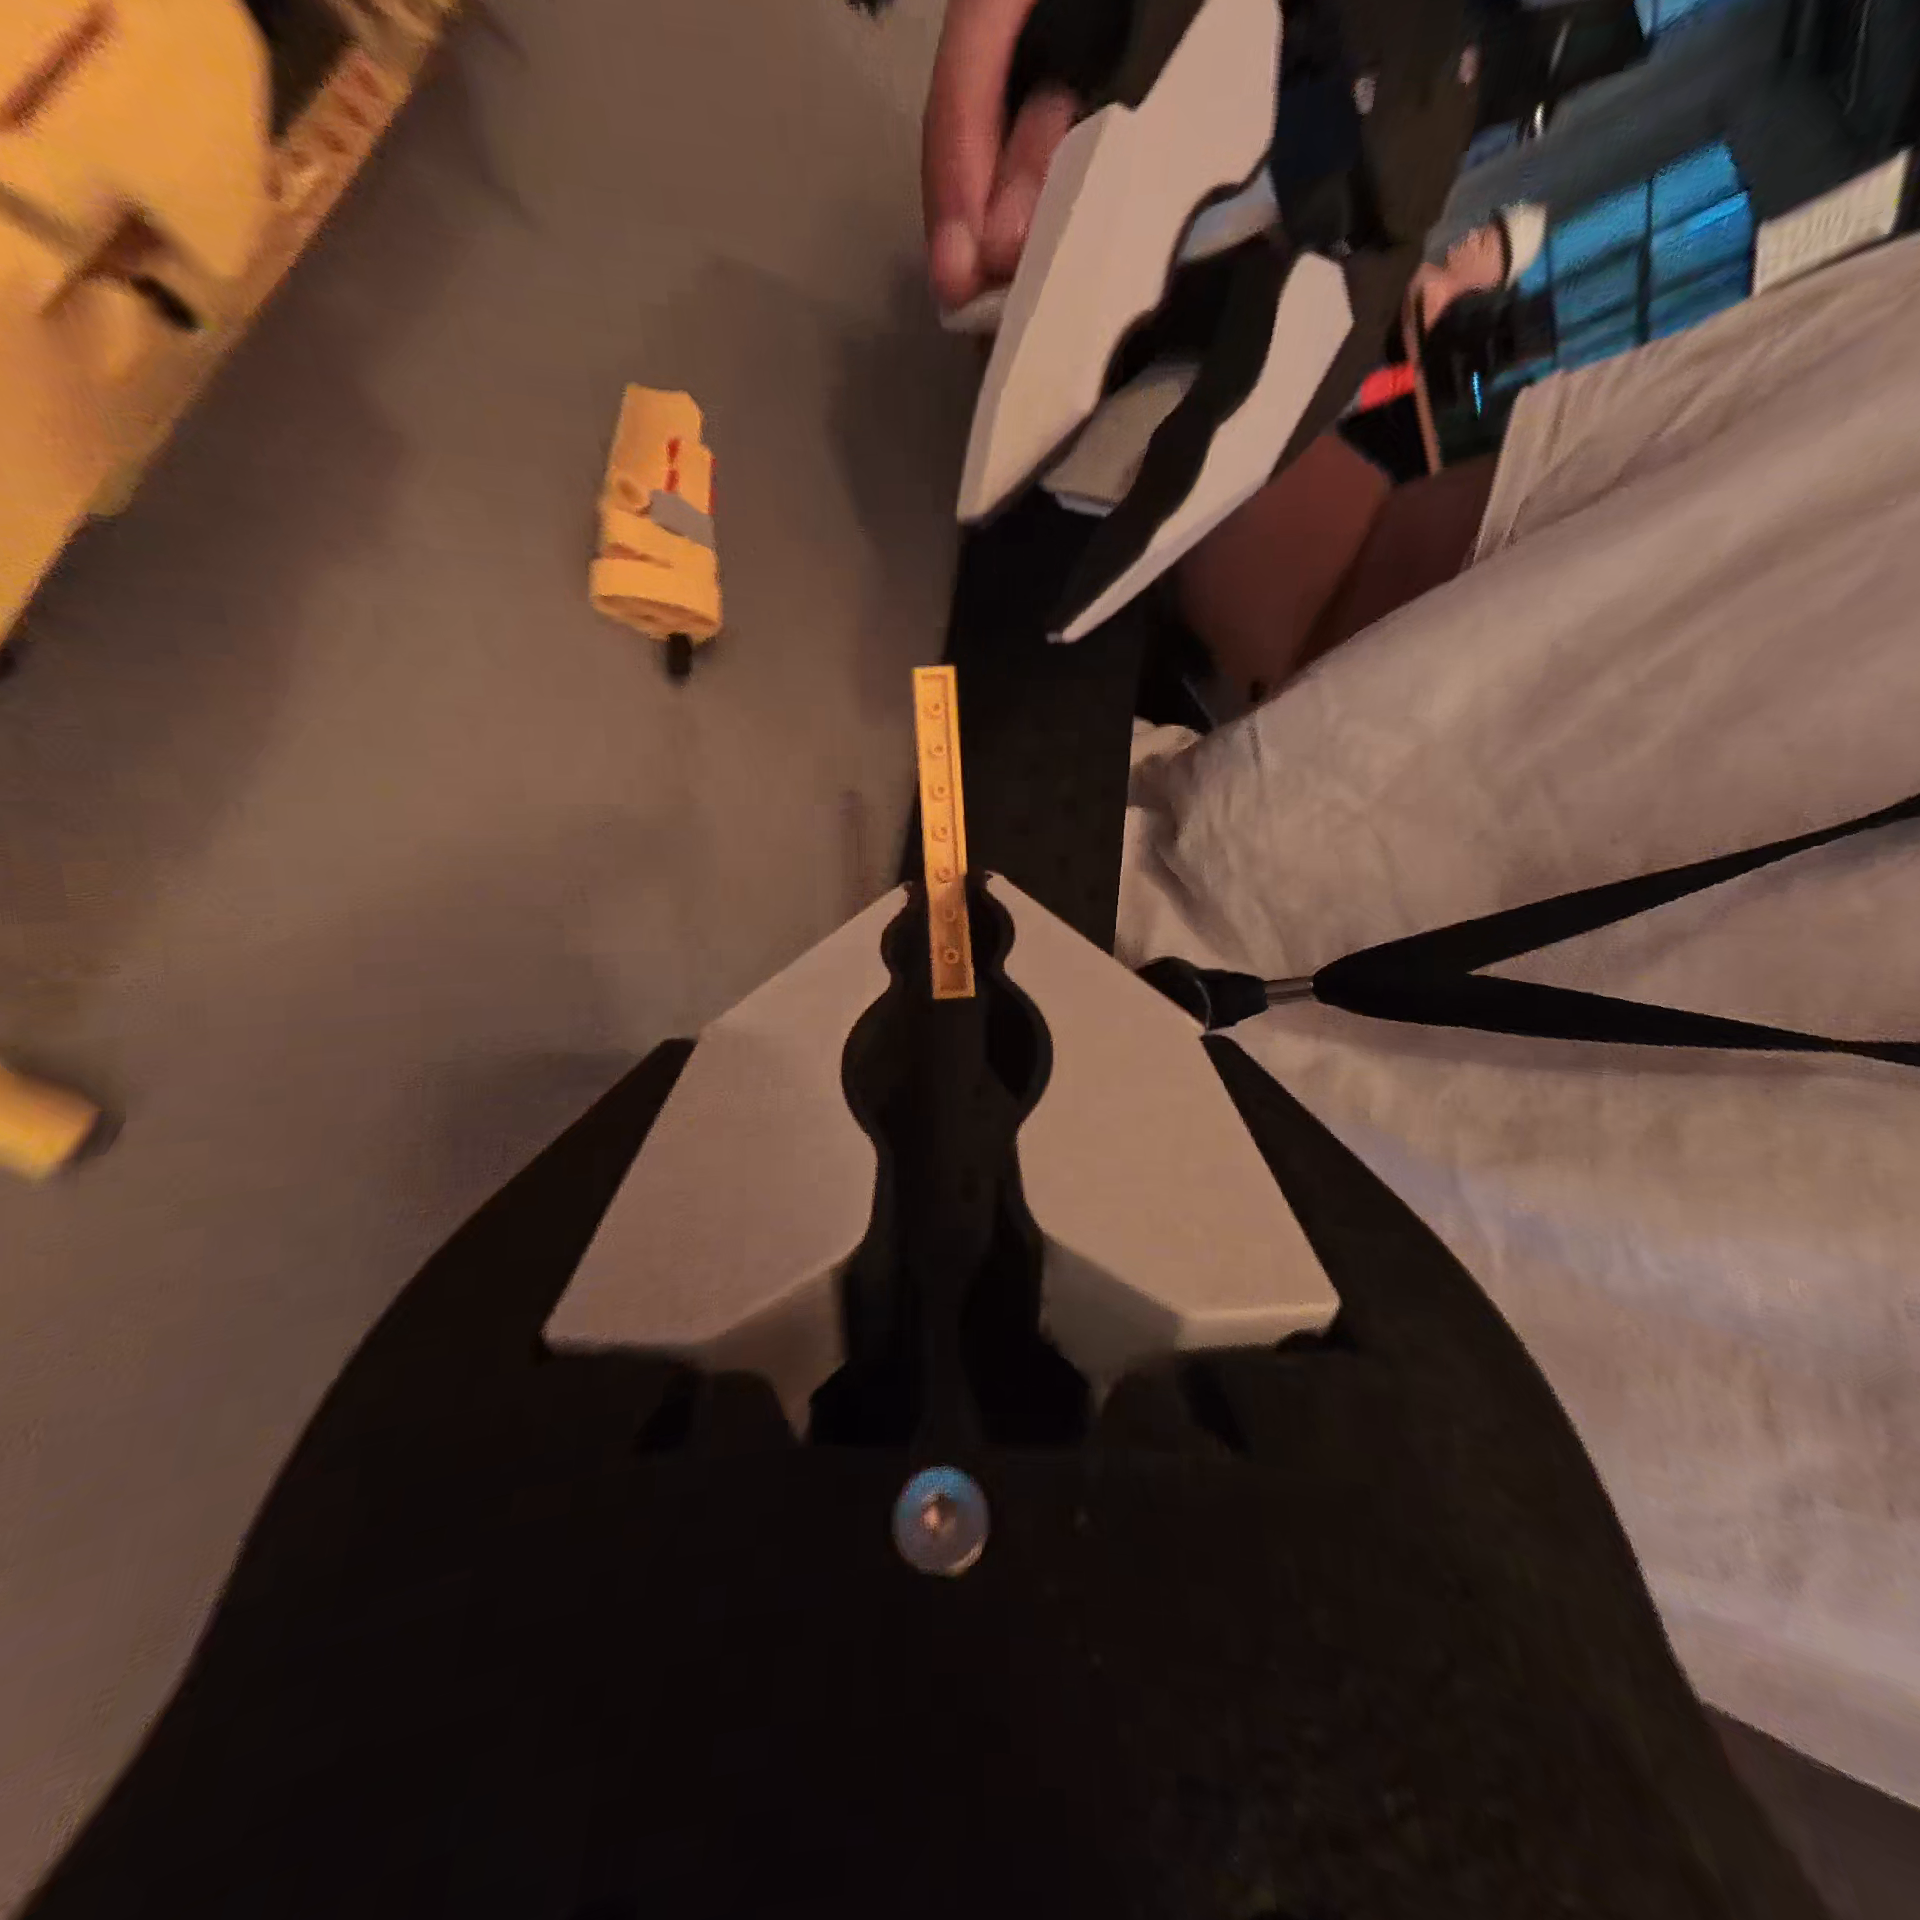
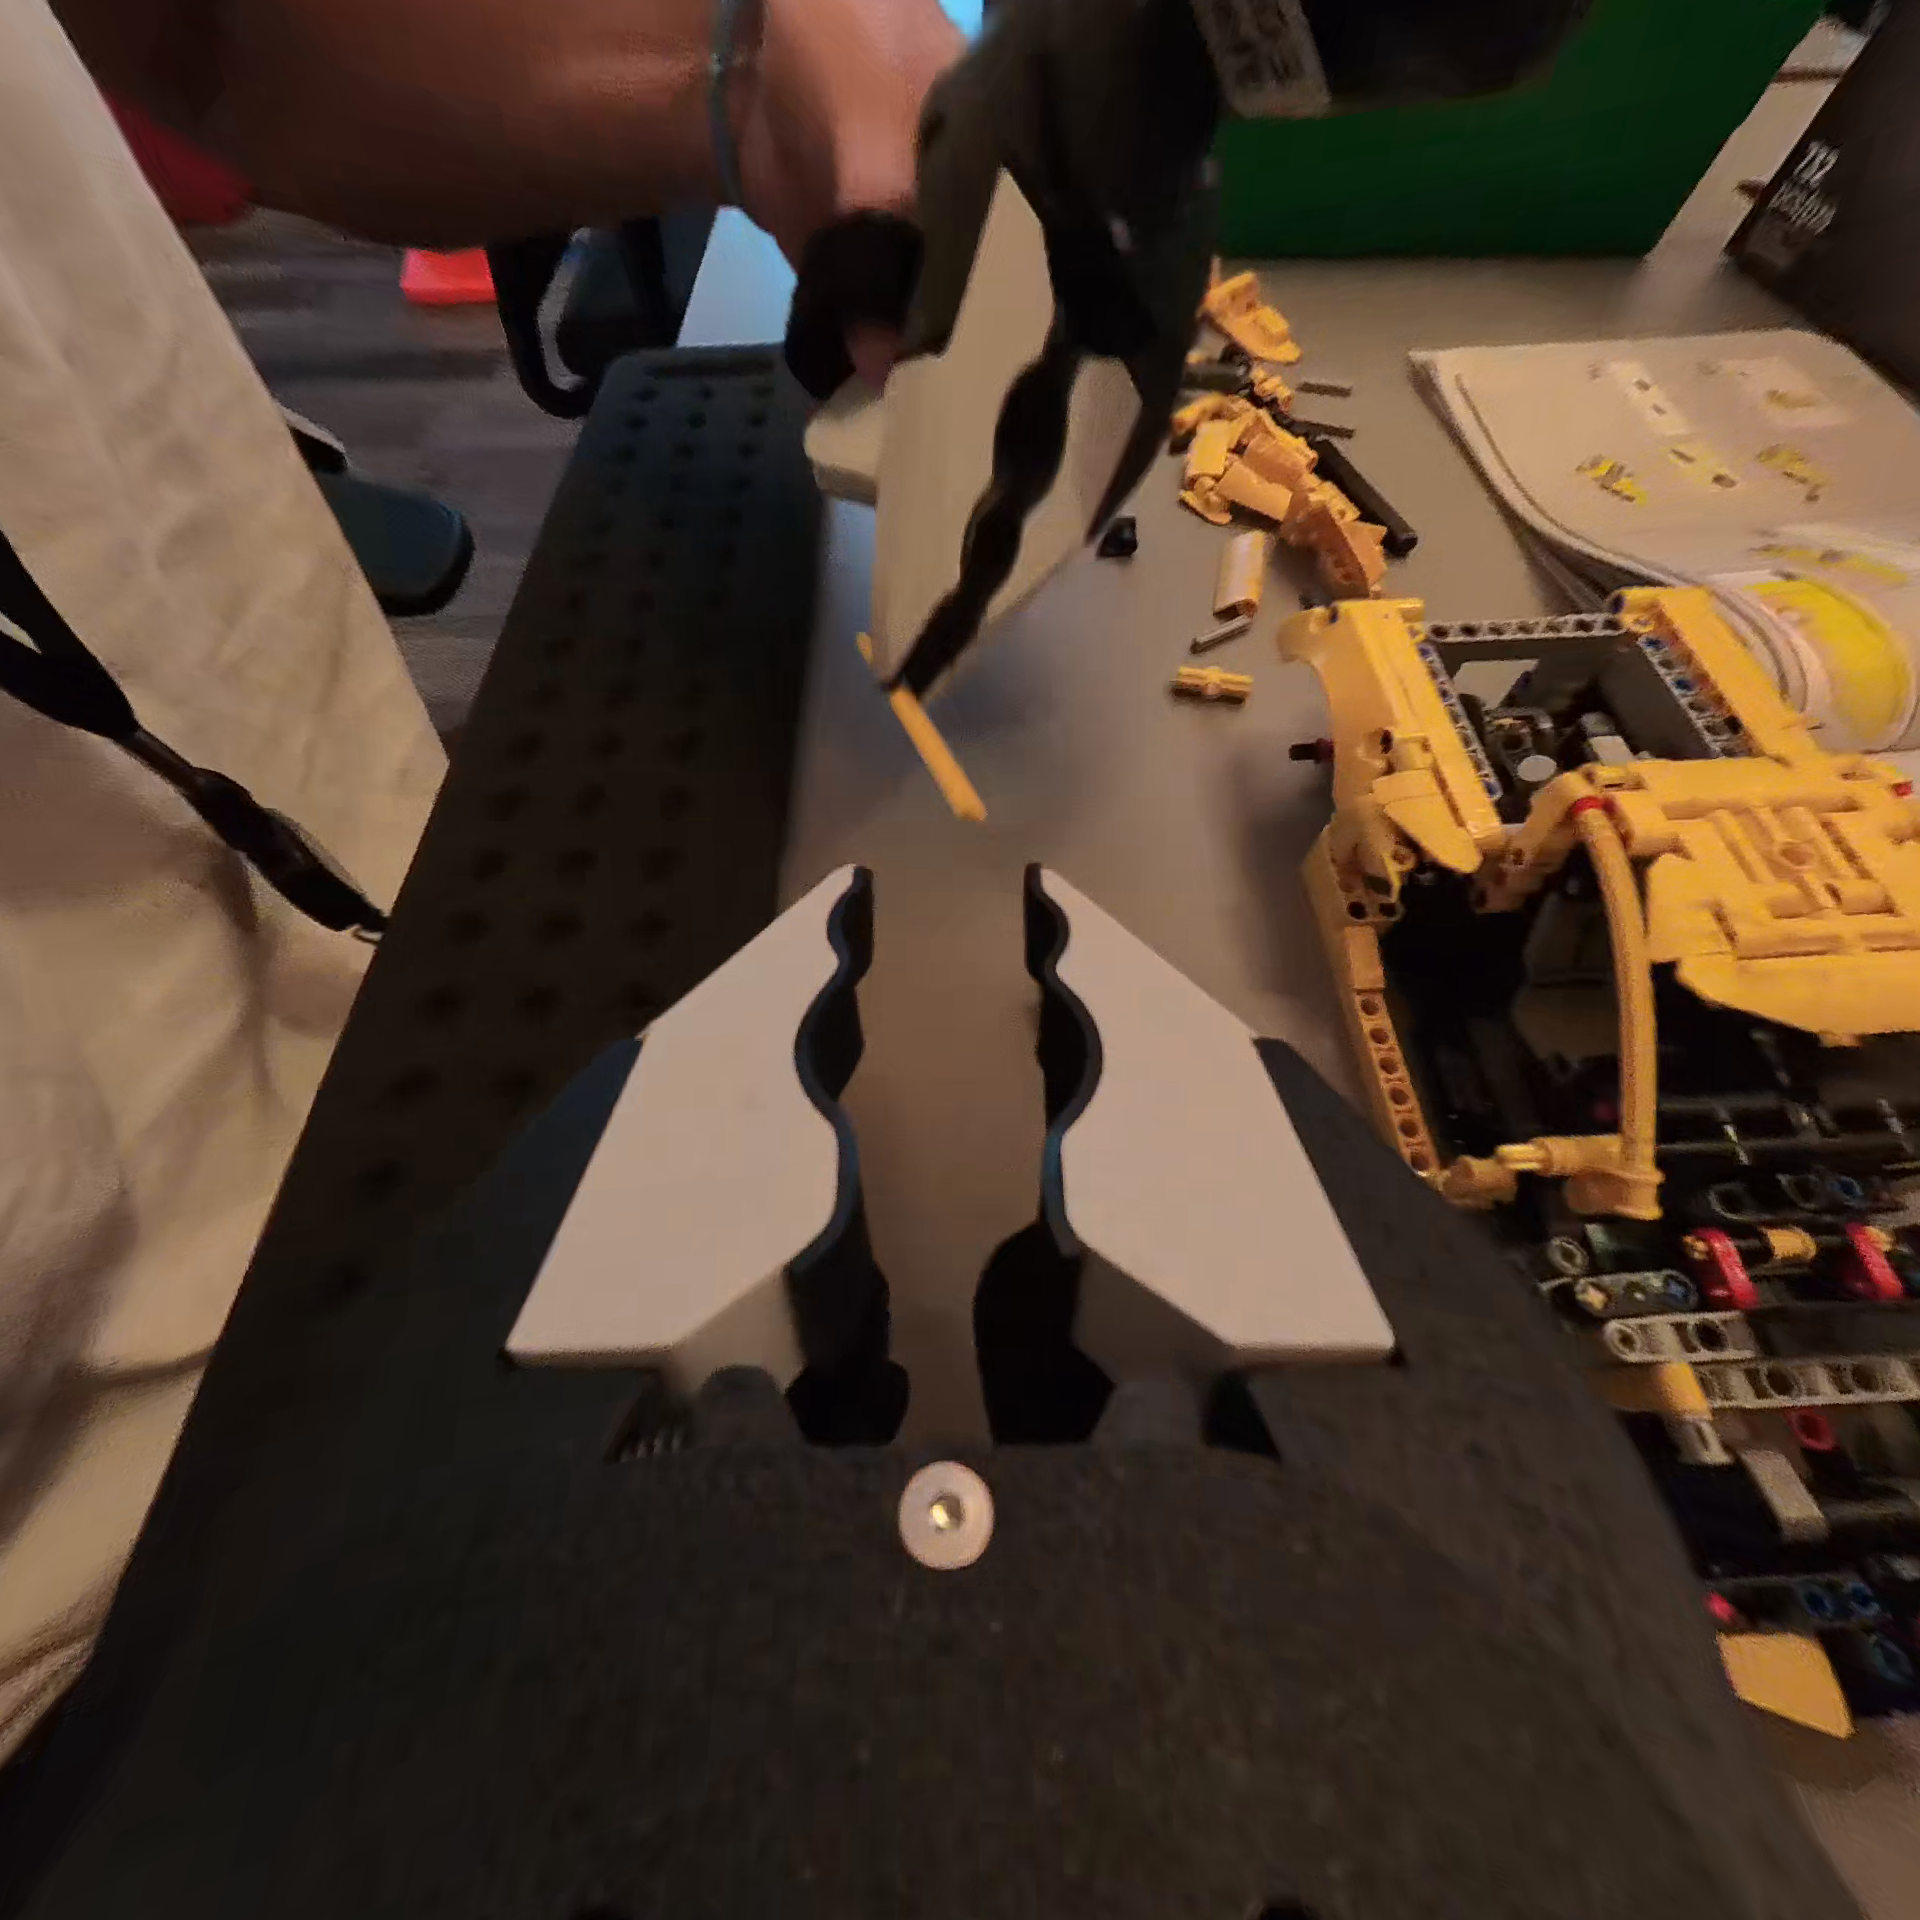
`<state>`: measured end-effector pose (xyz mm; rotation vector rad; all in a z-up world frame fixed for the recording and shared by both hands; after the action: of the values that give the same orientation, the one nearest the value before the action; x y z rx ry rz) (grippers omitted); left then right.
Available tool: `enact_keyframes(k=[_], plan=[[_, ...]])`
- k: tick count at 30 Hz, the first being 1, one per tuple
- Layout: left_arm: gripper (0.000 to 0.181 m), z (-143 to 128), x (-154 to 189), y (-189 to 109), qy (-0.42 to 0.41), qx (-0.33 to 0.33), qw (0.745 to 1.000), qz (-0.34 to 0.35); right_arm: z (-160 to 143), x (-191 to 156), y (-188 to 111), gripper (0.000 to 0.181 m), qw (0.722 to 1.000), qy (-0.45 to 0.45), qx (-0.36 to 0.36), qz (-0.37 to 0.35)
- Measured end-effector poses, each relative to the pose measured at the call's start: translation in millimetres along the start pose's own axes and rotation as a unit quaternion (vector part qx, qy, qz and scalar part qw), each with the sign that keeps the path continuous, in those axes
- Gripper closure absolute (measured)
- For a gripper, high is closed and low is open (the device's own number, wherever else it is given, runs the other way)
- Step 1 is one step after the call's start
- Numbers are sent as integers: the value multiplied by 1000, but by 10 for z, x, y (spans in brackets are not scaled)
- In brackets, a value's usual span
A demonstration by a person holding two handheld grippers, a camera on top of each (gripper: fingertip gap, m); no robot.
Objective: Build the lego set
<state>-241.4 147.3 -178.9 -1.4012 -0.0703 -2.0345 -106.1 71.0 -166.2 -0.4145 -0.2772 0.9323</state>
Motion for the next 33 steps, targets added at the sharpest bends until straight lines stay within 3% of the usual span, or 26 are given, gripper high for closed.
enact_keyframes(k=[2, 8, 11, 15, 18, 22, 27, 30, 33], plan=[[174, 93, -22, 164, -3, -33, 999, -13, -39, -55, -26, 161, 999, -28, 1, -24], [174, 277, 3, 456, -4, -90, 996, -25, -147, -175, -19, 159, 998, -60, -27, -7], [174, 327, 13, 543, -9, -100, 995, -24, -169, -214, -5, 177, 996, -86, -38, 3], [174, 330, -40, 569, 16, -97, 995, 20, -230, -182, 8, 180, 993, -98, -58, -14], [153, 271, -104, 544, 113, -106, 981, 118, -382, -80, 6, 180, 993, -51, -109, -12], [153, 202, -28, 585, 246, -77, 947, 194, -430, -28, 12, 180, 993, -5, -114, 6], [155, 72, -90, 711, 296, -111, 916, 245, -433, -34, 98, 180, 992, -5, -125, 30], [178, 52, -142, 749, 305, -126, 906, 264, -460, -48, 137, 179, 991, -2, -131, 40], [178, 57, -169, 758, 307, -131, 902, 272, -499, -47, 155, 179, 991, -9, -132, 25]])
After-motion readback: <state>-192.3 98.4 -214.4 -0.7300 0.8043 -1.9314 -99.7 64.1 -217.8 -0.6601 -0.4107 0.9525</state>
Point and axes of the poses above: each gripper's, where its closed fingertips meet, y out along the fingers, z out of its top, x = y × z across the jaws, the point moved 6 cm from there along -y, back along the fingers, and after that the axes turned 8 degrees about -z, right-handed, at the moved point
